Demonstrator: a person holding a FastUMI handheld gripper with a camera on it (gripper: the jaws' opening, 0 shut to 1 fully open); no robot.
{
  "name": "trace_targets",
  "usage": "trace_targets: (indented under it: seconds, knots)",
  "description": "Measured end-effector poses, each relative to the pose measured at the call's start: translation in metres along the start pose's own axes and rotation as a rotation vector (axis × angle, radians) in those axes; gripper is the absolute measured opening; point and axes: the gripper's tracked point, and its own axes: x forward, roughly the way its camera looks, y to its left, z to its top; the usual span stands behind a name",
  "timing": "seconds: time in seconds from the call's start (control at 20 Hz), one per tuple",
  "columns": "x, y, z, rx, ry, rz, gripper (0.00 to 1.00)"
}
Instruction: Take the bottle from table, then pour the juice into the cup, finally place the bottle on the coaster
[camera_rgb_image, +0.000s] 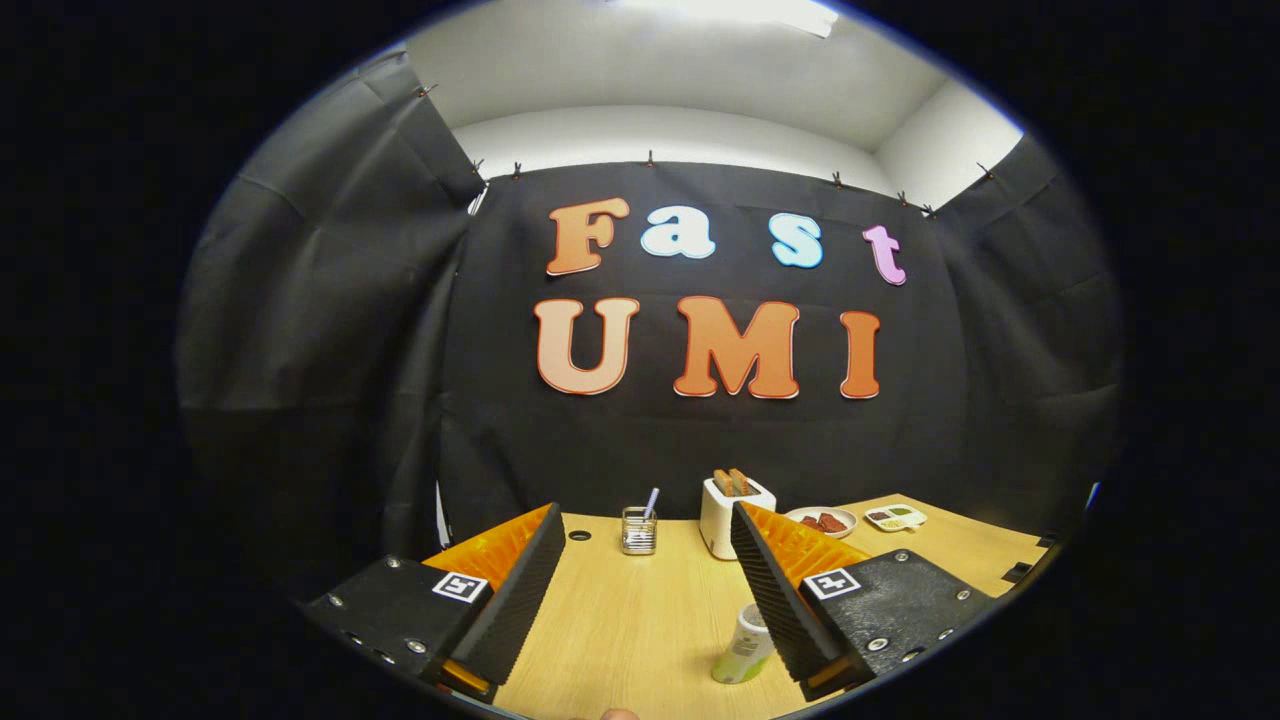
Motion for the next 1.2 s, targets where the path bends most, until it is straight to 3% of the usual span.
trace_targets:
  seconds: [0.6, 1.2]
  knots:
    - [0.006, -0.083, -0.095, 0.007, 0.199, -0.159, 0.99]
    - [0.028, -0.102, -0.204, -0.02, 0.407, -0.17, 0.99]
